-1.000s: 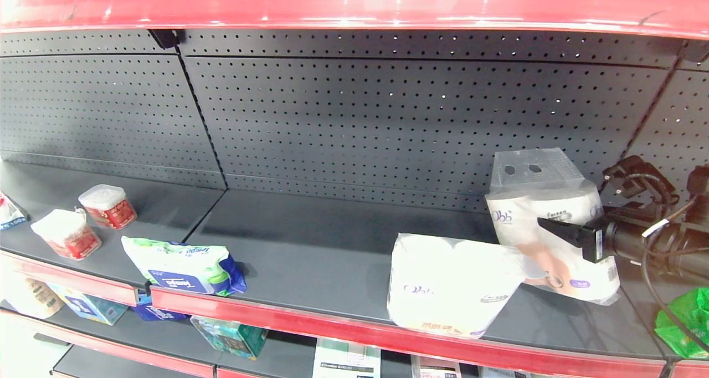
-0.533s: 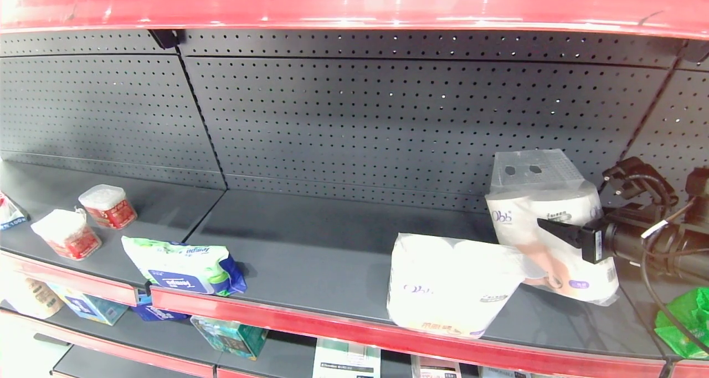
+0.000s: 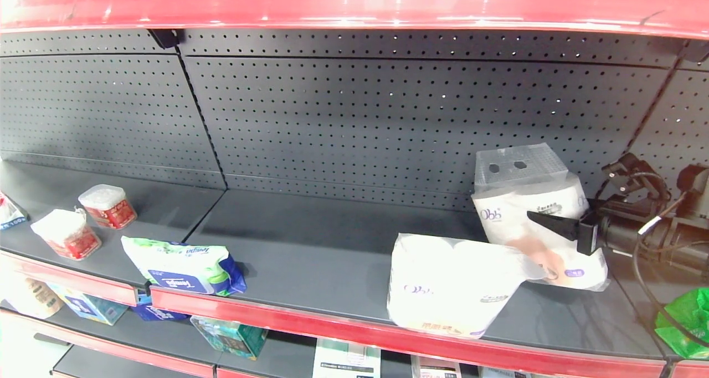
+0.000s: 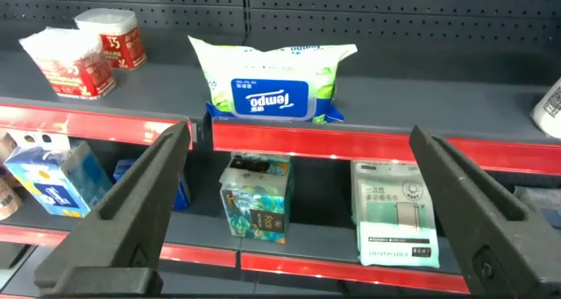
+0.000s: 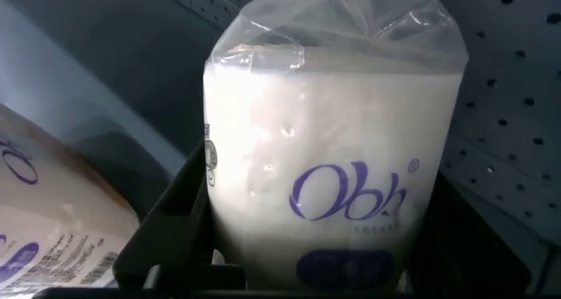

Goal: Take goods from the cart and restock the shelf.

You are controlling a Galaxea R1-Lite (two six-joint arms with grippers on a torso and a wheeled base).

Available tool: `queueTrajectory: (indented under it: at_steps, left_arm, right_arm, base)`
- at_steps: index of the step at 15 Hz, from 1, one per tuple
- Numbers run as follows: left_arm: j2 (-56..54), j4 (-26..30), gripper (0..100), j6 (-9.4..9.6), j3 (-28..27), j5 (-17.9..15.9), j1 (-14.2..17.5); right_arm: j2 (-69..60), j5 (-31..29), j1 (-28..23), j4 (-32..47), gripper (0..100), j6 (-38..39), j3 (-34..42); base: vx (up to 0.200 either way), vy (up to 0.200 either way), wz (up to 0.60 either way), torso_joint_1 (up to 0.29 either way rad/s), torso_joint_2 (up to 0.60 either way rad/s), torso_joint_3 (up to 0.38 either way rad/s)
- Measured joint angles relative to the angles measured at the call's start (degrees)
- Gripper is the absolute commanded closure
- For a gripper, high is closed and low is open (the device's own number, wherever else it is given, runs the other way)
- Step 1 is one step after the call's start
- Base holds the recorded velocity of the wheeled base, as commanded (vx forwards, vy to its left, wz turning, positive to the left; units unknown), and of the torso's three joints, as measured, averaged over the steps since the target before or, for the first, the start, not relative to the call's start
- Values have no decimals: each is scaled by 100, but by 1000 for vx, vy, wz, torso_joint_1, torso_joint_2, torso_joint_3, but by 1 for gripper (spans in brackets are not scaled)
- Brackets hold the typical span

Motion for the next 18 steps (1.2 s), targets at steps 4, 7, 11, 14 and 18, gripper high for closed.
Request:
queueTrajectory:
  at_steps: [4,7,11,14,18]
  left_arm:
    - [-2,0,0,0,0,0,0]
    - [-5,0,0,0,0,2,0]
    - [-5,-2,0,0,0,2,0]
    - [-5,0,0,0,0,0,0]
    - [-5,0,0,-2,0,2,0]
  right_arm:
    - [171,859,-144,-16,100,50,-265]
    - [413,1341,30,-24,100,49,-389]
    - [987,1862,149,-466,100,-152,-673]
    - [1315,2367,-44,-688,100,-651,-692]
    - [1530,2810,-299,-684,100,-1273,-452]
  base:
    - [0,0,0,0,0,0]
    - [0,0,0,0,0,0]
    - [0,0,0,0,0,0]
    - [0,0,0,0,0,0]
    - [0,0,0,0,0,0]
